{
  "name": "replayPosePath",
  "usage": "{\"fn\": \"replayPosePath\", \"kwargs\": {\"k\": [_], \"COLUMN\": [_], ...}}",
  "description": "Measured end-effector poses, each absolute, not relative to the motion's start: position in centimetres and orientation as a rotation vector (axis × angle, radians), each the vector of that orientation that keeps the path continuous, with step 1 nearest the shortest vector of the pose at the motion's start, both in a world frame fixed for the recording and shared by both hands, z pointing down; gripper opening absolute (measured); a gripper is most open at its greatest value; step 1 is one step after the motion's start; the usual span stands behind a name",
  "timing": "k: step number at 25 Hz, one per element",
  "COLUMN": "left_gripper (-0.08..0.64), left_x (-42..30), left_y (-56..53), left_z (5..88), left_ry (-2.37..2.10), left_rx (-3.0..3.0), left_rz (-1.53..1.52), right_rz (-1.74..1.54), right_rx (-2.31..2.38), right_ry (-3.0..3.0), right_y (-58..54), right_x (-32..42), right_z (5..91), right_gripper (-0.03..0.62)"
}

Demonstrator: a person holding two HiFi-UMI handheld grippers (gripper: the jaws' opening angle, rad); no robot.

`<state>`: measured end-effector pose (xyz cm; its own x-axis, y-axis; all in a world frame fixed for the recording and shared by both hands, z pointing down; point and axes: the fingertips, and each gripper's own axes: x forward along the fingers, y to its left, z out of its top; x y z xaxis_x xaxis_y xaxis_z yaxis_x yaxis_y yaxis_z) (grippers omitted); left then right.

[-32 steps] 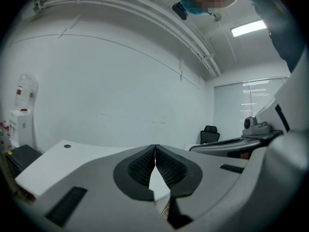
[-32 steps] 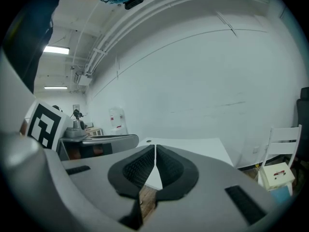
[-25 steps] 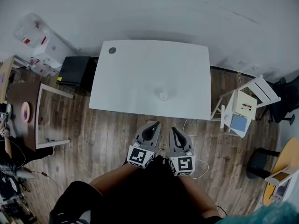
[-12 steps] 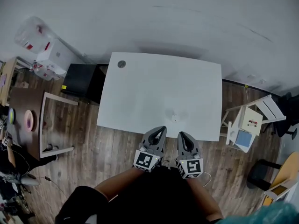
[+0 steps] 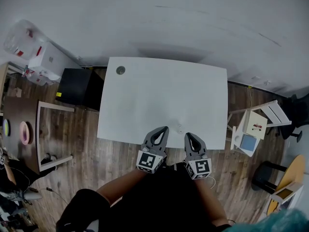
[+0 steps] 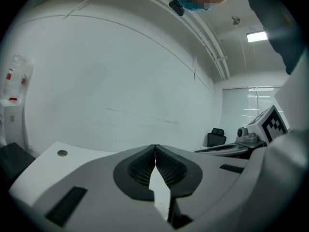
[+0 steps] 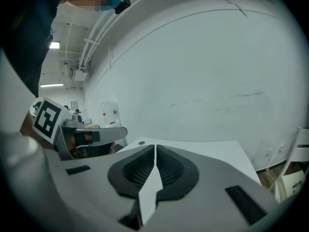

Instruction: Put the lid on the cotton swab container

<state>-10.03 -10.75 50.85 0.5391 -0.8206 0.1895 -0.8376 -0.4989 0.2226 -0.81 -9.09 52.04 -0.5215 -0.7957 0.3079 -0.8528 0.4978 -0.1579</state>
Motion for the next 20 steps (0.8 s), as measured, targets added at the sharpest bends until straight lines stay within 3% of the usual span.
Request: {"fn": "replayPosePath", "kwargs": {"k": [20], "left_gripper": [0.014], "left_x": [-9.5], "left_y": [-13.4], "left_z": [56.6], "left_ry": [-1.275], "left_rx": [2.415], "left_rz": [0.244], "right_rz": [0.562], "right_rx": [1.244], "right_ry": [-2.409], "right_y": [-11.9], "right_x": [1.6], "right_z": [61.3], "right_gripper": [0.035]}}
